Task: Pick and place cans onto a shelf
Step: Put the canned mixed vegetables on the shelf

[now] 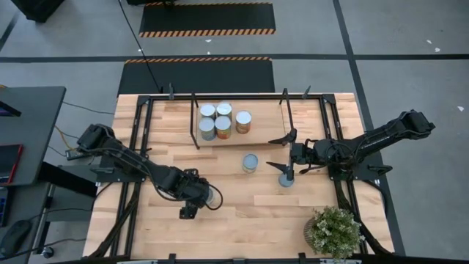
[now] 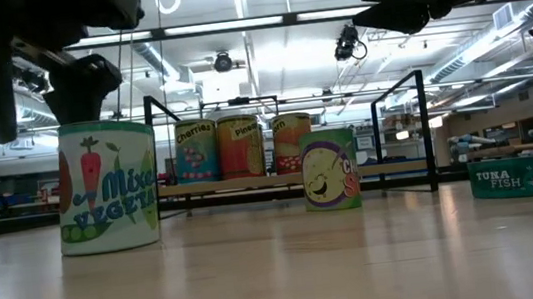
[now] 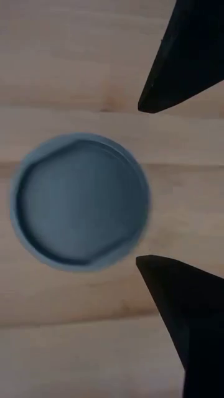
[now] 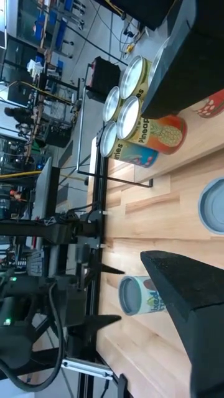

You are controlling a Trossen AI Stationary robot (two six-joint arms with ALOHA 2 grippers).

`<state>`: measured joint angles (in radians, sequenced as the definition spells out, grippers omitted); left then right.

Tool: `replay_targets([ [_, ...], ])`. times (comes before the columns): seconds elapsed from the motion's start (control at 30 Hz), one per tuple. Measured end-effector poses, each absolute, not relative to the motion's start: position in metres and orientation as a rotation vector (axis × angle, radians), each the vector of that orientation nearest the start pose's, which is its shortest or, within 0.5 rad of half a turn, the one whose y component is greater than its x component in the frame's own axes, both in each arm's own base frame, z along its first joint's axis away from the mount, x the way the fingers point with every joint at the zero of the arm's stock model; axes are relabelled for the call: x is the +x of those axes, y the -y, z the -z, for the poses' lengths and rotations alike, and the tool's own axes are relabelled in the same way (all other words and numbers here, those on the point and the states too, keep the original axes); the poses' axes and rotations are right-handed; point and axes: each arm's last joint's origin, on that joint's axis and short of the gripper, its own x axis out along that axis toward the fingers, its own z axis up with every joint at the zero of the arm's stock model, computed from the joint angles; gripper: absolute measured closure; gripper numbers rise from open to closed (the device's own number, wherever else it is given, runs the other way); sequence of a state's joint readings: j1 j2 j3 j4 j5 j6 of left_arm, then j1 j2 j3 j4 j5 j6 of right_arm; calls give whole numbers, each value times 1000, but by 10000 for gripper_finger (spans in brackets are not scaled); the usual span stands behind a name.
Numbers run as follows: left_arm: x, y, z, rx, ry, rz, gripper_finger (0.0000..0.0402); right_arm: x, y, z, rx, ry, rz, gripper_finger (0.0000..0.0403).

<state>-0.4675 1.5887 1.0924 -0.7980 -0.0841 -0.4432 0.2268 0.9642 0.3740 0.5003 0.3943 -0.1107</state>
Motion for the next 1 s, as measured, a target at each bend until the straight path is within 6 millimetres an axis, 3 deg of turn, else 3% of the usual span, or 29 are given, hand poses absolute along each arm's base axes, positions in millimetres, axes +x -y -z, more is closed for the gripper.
replay_targets([
  [0.4, 269, 133, -207, -304, -1219, -117, 2, 198, -34, -225, -136, -94, 163, 31],
  [0.63, 274, 133, -209, -254, -1123, -167, 2, 198, -34, -225, -137, -94, 163, 31],
  [1.0, 272, 136, -209, -252, -1131, -146, 2, 198, -34, -225, -136, -94, 163, 31],
])
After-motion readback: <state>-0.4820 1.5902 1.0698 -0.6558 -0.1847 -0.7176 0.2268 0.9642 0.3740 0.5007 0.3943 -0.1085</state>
